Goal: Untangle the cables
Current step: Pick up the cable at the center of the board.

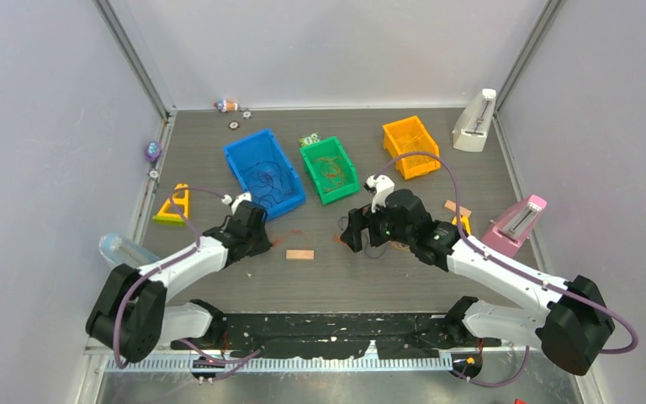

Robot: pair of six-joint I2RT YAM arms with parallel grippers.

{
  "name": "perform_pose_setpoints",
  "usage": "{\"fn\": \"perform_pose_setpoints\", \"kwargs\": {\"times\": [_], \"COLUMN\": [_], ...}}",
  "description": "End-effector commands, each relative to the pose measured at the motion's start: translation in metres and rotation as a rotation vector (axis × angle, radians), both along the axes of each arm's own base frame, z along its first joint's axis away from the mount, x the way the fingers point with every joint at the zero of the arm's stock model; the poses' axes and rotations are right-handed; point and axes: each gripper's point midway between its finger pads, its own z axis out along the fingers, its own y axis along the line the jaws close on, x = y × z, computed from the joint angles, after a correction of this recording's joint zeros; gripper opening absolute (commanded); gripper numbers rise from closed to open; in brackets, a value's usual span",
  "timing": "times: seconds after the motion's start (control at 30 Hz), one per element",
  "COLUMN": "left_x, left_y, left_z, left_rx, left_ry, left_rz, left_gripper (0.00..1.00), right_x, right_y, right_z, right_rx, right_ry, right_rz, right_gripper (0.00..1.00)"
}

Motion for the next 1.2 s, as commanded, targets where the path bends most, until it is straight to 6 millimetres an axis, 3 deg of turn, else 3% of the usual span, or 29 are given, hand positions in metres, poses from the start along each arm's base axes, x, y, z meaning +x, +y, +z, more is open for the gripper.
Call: {"fn": "perform_pose_setpoints", "kwargs": {"times": [0.0, 0.23, 0.43, 0.67, 0.9, 1.17], "left_x": [-0.012, -0.018, -0.018, 0.024, 0.066, 0.125], "left_y": [0.014, 0.013, -0.034, -0.071, -0.121, -0.148], "left_z": [0.036, 0.119, 0.175, 0.247, 0.285, 0.303], "left_rx": [0.127, 0.174, 0.006, -0.076, -0.174, -0.134], "left_ry": [-0.006, -0.042, -0.095, -0.283, -0.384, -0.441], "left_rz": [-0.102, -0.261, -0.491, -0.568, -0.702, -0.749], "left_gripper": [0.0, 0.0, 0.0, 0.0, 0.0, 0.0], "right_x": [0.008, 0.01, 0.011, 0.025, 0.027, 0.026], "right_y": [0.003, 0.004, 0.003, -0.029, -0.068, -0.095], "right_z": [0.013, 0.011, 0.014, 0.045, 0.065, 0.076], "right_rx": [0.035, 0.032, 0.031, 0.055, 0.054, 0.032], "right_ry": [-0.048, -0.049, -0.063, -0.192, -0.298, -0.355], "right_rz": [-0.008, -0.006, -0.01, -0.184, -0.344, -0.436], "right_gripper": [0.95, 0.95, 0.95, 0.96, 0.96, 0.96]}}
